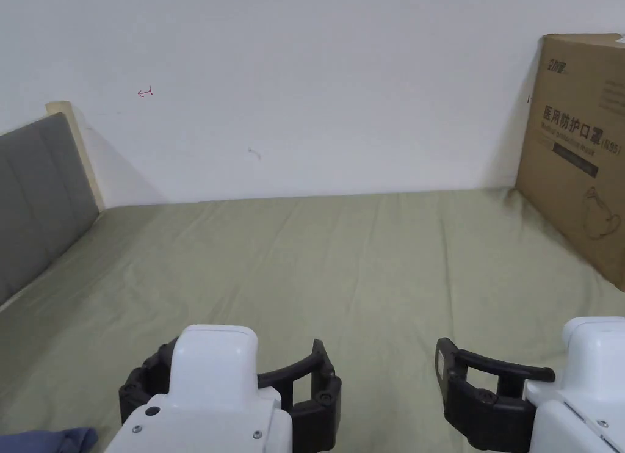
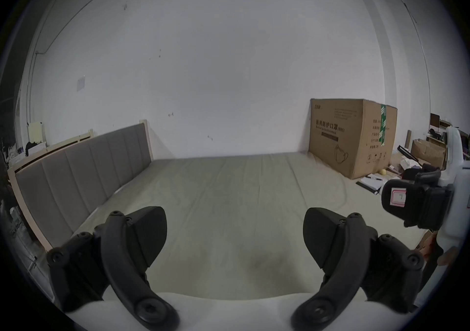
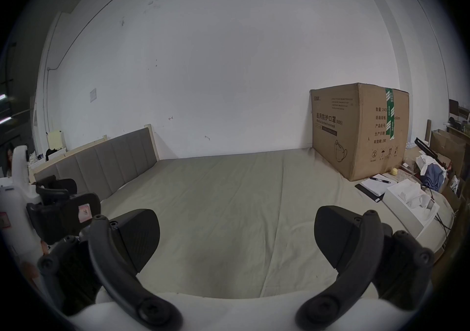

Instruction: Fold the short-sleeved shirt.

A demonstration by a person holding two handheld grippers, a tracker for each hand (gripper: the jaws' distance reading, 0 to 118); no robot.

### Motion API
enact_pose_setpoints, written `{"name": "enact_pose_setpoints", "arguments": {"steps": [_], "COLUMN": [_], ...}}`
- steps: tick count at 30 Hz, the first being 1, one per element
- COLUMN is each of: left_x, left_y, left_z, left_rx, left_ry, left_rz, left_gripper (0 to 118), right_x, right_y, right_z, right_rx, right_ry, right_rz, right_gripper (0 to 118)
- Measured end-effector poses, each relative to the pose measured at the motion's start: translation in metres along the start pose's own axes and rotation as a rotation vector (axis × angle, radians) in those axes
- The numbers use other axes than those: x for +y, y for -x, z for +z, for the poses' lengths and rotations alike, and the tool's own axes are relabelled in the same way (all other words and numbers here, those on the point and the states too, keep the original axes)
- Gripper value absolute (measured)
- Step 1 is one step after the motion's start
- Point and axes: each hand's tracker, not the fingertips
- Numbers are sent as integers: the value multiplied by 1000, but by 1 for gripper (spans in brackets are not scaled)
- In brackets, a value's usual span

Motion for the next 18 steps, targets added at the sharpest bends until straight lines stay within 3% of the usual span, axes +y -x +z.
{"name": "enact_pose_setpoints", "arguments": {"steps": [18], "left_x": [36], "left_y": [8], "left_z": [16], "left_rx": [61], "left_ry": [-90], "left_rz": [4], "left_gripper": [109], "right_x": [12], "right_y": [6], "right_z": [-2], "right_rx": [5], "right_ry": [0], "right_rz": [6], "right_gripper": [118]}}
